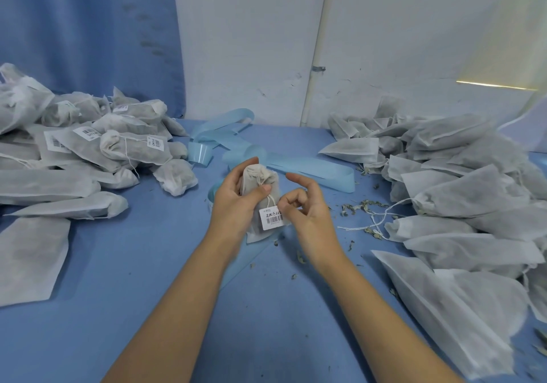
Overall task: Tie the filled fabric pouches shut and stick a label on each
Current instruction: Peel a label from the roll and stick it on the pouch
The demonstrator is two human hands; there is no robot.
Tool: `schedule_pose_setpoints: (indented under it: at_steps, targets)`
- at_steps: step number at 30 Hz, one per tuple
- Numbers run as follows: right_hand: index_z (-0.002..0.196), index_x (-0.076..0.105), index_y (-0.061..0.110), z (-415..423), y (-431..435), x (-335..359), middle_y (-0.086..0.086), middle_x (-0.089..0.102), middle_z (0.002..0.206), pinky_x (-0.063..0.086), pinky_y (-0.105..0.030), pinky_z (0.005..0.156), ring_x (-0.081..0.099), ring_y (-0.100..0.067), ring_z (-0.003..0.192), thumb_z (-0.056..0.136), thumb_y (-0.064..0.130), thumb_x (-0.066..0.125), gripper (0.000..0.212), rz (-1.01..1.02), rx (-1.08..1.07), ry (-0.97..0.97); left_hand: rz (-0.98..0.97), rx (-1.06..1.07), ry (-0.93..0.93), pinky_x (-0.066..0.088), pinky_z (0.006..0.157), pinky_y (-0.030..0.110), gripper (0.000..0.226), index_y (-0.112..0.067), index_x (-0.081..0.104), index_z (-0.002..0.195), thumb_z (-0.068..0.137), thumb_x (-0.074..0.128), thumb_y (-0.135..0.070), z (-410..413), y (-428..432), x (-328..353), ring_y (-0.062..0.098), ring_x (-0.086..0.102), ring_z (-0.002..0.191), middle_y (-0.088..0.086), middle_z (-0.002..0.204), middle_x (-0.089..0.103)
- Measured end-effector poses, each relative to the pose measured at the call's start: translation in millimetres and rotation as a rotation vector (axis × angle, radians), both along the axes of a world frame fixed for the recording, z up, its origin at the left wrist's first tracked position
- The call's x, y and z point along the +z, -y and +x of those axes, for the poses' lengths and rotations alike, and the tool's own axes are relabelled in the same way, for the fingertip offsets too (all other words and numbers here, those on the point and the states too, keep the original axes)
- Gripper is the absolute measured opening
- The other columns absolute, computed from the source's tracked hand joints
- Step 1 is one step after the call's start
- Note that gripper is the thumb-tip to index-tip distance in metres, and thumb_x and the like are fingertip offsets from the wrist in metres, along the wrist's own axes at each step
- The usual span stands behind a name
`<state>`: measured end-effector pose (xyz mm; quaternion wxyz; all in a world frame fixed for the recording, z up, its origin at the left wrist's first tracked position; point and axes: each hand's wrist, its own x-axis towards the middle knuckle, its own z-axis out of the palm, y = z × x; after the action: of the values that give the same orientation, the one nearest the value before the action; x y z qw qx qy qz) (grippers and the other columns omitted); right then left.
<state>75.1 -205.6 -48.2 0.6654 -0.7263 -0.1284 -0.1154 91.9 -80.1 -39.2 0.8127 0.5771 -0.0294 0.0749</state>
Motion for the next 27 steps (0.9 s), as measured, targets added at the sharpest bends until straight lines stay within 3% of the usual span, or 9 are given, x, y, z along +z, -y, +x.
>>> schedule_pose_setpoints:
  at_steps: [4, 8, 15, 18, 21, 24, 27]
  targets:
    - [0.119, 0.046, 0.03, -0.9, -0.9, -3.0, 0.013, 0.056, 0.074, 0.041, -0.01, 0.069, 0.05, -0.006, 0.068, 0.088, -0.003, 0.06, 0.047, -0.082, -0.021, 0.069, -0.017, -0.001, -0.002, 0.054, 0.075, 0.029, 0.044, -0.023, 0.06, 0.122, 0.085, 0.063, 0.001, -0.1, -1.9, 1.1, 0.013, 0.067, 0.088, 0.002, 0.108, 0.068]
    - [0.125, 0.046, 0.026, -1.3, -1.7, -5.5, 0.015, 0.053, 0.076, 0.04, -0.008, 0.073, 0.048, 0.001, 0.065, 0.084, 0.003, 0.067, 0.051, -0.163, -0.024, 0.108, -0.042, -0.01, -0.008, 0.054, 0.085, 0.035, 0.042, -0.02, 0.059, 0.123, 0.087, 0.062, 0.0, -0.5, -3.5, 1.8, 0.017, 0.066, 0.094, 0.006, 0.112, 0.067]
    - [0.136, 0.037, 0.029, 1.3, -1.1, -7.8, 0.015, 0.056, 0.088, 0.042, -0.015, 0.076, 0.055, 0.0, 0.081, 0.082, 0.023, 0.073, 0.065, -0.282, -0.099, 0.084, -0.001, -0.023, 0.024, 0.054, 0.081, 0.026, 0.043, -0.017, 0.056, 0.129, 0.089, 0.06, -0.001, -1.4, -3.7, 3.7, 0.015, 0.064, 0.096, 0.007, 0.114, 0.066]
    - [0.14, 0.029, 0.034, -0.7, -4.9, -10.2, 0.022, 0.048, 0.107, 0.042, -0.016, 0.078, 0.052, 0.002, 0.09, 0.073, 0.038, 0.072, 0.08, -0.31, -0.144, 0.11, 0.018, -0.022, 0.039, 0.054, 0.081, 0.025, 0.043, -0.016, 0.056, 0.128, 0.088, 0.061, -0.001, -1.5, -3.2, 5.2, 0.015, 0.064, 0.095, 0.005, 0.11, 0.066]
    - [0.14, 0.026, 0.035, 0.8, -3.9, -9.1, 0.025, 0.047, 0.12, 0.043, -0.014, 0.086, 0.052, 0.002, 0.102, 0.073, 0.031, 0.076, 0.083, -0.201, -0.118, 0.074, 0.022, 0.0, 0.038, 0.053, 0.082, 0.029, 0.041, -0.019, 0.058, 0.124, 0.086, 0.065, -0.005, -1.4, -0.4, 6.4, 0.015, 0.065, 0.097, 0.003, 0.11, 0.067]
    - [0.14, 0.035, 0.024, 2.4, -1.3, -8.2, 0.01, 0.069, 0.097, 0.052, -0.032, 0.087, 0.065, -0.007, 0.091, 0.08, 0.014, 0.077, 0.075, 0.025, 0.0, -0.082, -0.031, 0.001, 0.006, 0.055, 0.083, 0.034, 0.044, -0.017, 0.061, 0.119, 0.077, 0.074, -0.019, -2.0, 4.5, 8.2, 0.019, 0.067, 0.099, 0.005, 0.111, 0.069]
    - [0.136, 0.04, 0.022, 4.2, -0.3, -4.5, -0.008, 0.071, 0.102, 0.054, -0.026, 0.079, 0.069, -0.012, 0.091, 0.079, 0.015, 0.078, 0.069, 0.253, -0.013, -0.132, -0.04, -0.043, -0.002, 0.055, 0.079, 0.033, 0.065, -0.013, 0.061, 0.118, 0.062, 0.074, -0.043, -3.6, 9.3, 6.9, 0.016, 0.069, 0.092, 0.001, 0.104, 0.072]
